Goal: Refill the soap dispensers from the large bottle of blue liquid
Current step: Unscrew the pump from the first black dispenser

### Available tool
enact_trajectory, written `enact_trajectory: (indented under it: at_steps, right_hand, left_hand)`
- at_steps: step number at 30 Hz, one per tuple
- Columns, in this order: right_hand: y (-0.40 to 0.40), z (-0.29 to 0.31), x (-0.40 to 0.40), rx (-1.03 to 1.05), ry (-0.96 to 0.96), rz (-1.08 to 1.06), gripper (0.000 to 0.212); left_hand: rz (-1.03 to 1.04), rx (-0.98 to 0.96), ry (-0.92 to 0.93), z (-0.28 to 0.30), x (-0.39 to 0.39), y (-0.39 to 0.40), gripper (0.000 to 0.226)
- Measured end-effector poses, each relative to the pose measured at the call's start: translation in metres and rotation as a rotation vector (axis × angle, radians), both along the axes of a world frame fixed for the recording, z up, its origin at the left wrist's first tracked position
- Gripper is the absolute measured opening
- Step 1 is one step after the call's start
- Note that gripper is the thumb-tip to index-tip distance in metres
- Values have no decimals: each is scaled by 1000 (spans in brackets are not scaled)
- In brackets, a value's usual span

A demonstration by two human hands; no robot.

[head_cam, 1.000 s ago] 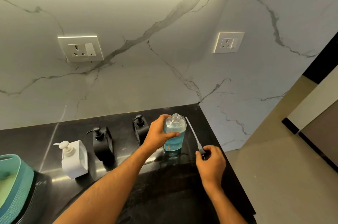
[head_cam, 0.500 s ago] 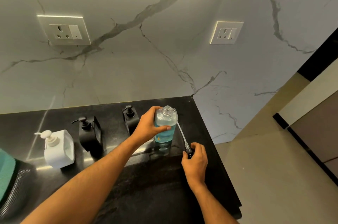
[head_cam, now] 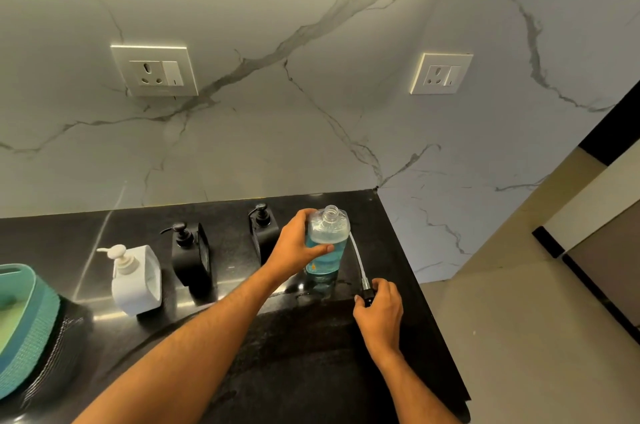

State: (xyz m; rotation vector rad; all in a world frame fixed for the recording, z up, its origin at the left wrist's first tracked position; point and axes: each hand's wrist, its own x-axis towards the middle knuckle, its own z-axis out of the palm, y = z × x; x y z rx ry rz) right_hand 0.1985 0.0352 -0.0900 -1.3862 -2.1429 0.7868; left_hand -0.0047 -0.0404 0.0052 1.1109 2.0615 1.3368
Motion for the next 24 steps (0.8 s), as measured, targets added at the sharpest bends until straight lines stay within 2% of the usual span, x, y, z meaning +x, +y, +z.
enact_trajectory:
  at_steps: [7,11,15,19,24]
  right_hand:
    - [0,4,-1,9,-47,-9,55]
    - [-6,18,0,148,-95,-47,67]
    - [-25,39,-1,252,84,0,62]
    - [-59,54,-15,249,244,143,56]
    - [-100,61,-57,185,290,296,60]
  left_hand:
    - [69,-36,63,-2,2,-13,89]
    - [112,-32,78,-1,10,-32,96]
    - [143,9,109,1,20,-65,93]
    - [263,54,131,-4,18,-103,81]
    - [427,11,75,-16,-1,-131,79]
